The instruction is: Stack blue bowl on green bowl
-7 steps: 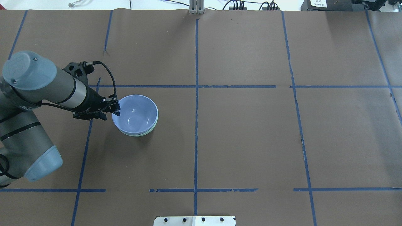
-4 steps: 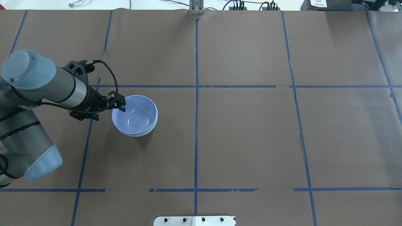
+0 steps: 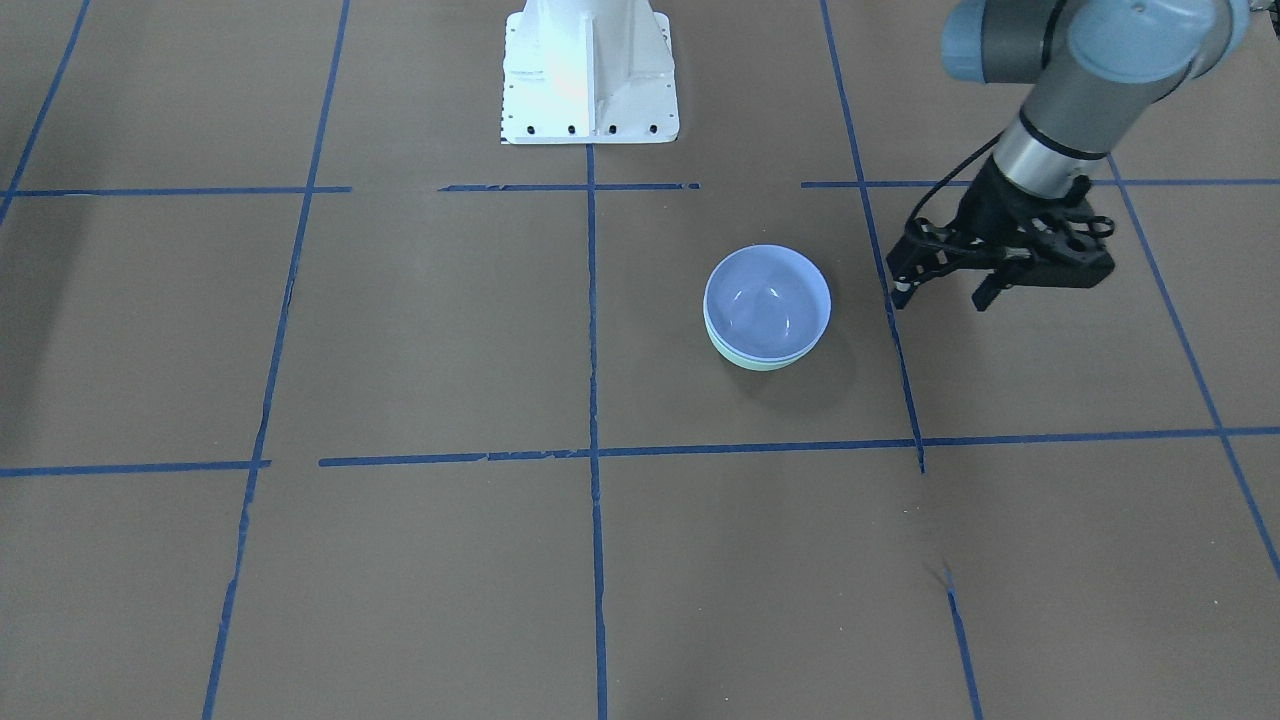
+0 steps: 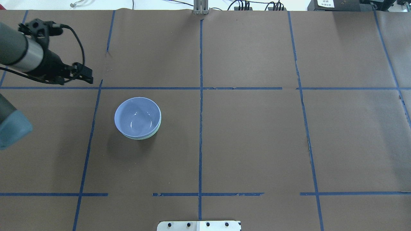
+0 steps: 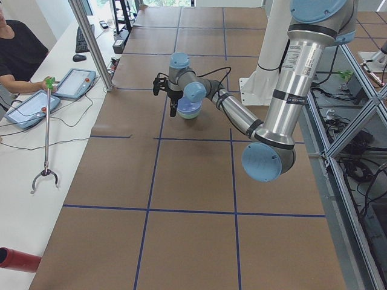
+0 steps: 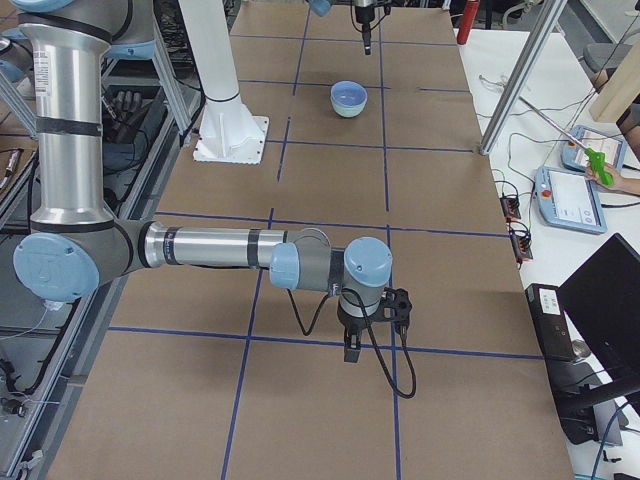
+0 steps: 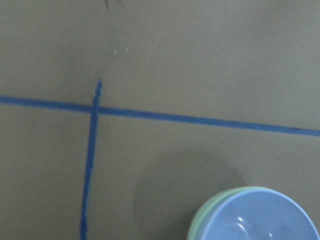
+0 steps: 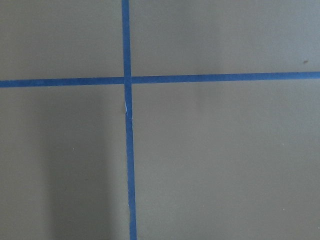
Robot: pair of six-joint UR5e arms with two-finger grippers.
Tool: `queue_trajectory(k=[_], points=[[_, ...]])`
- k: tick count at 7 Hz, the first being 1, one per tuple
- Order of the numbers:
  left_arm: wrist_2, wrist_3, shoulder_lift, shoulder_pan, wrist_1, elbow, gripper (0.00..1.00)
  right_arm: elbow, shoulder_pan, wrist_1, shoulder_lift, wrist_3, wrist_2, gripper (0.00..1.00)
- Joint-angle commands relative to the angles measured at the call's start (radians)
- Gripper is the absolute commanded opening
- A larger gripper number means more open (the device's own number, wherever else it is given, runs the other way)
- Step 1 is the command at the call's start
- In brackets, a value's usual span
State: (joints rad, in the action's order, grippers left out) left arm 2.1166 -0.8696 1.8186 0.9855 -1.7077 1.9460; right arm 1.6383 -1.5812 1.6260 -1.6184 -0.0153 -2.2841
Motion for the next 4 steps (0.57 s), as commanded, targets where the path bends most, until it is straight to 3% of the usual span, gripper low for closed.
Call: queue_trajectory(k=[1,2,4], points=[[0.147,0.351,-0.098,0.230,0.074,-0.007,1.00,0.000,0.001,0.000,0.000,0.000,0.000,1.00],[0.192,0.523,-0.152,0.314,0.072,-0.060,1.00,0.000,0.001,0.000,0.000,0.000,0.000,1.00],[0.192,0.869,-0.229,0.479,0.076,-0.209,1.00,0.000,0.001,0.000,0.000,0.000,0.000,1.00]])
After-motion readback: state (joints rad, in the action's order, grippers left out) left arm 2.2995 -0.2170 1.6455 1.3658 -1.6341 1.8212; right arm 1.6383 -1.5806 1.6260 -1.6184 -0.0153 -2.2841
